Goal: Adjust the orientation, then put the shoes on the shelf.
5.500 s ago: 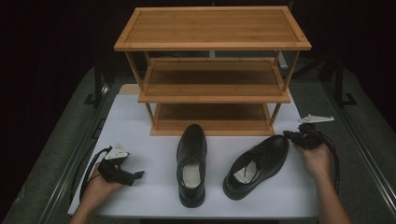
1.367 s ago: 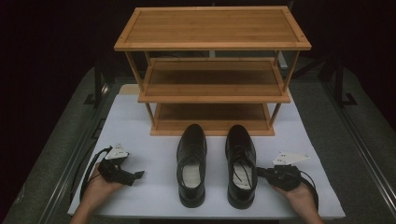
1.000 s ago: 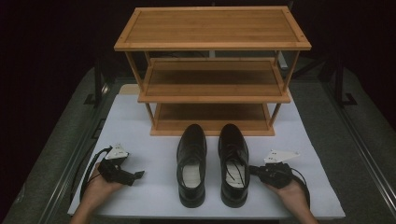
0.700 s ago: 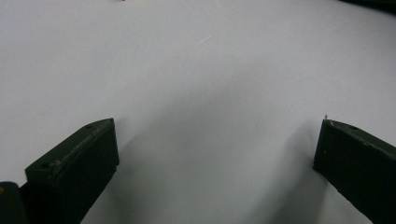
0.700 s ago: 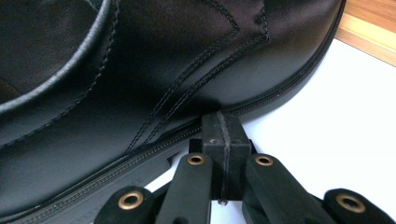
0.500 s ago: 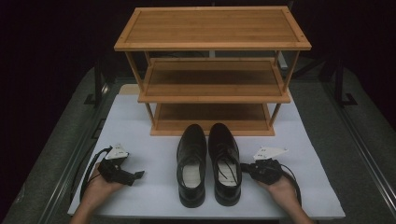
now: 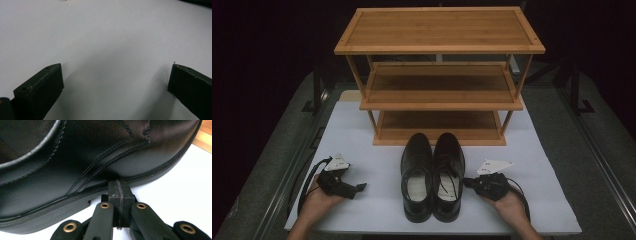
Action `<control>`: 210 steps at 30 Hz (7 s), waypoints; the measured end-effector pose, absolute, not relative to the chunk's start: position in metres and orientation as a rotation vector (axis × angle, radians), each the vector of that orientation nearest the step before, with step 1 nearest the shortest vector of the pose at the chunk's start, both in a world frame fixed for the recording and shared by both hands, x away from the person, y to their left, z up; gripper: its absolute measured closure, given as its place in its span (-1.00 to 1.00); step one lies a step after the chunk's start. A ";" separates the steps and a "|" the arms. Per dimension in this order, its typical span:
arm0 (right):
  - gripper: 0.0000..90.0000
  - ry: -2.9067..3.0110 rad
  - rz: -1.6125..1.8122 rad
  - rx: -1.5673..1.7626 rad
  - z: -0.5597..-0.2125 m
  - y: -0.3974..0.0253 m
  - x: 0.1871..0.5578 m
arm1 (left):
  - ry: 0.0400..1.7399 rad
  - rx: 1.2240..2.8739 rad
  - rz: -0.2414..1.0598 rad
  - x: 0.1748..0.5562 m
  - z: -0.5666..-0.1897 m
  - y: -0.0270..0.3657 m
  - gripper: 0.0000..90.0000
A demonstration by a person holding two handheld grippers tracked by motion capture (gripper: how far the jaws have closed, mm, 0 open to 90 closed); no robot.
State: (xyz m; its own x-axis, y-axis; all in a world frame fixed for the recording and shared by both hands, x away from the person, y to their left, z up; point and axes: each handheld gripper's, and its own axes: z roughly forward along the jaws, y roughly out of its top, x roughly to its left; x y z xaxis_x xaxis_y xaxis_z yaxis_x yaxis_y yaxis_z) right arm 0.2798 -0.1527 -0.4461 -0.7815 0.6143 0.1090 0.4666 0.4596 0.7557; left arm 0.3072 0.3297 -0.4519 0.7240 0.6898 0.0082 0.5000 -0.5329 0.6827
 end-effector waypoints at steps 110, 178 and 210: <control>0.93 2.461 1.393 0.862 -0.377 -0.133 0.295 | 0.531 2.060 0.148 0.314 -0.357 0.196 0.97; 0.22 2.264 1.357 1.002 -0.370 -0.148 0.372 | 0.667 1.932 0.296 0.386 -0.367 0.182 0.13; -0.58 2.444 1.248 1.054 -0.433 -0.164 0.306 | 0.666 2.139 0.292 0.324 -0.433 0.193 -0.95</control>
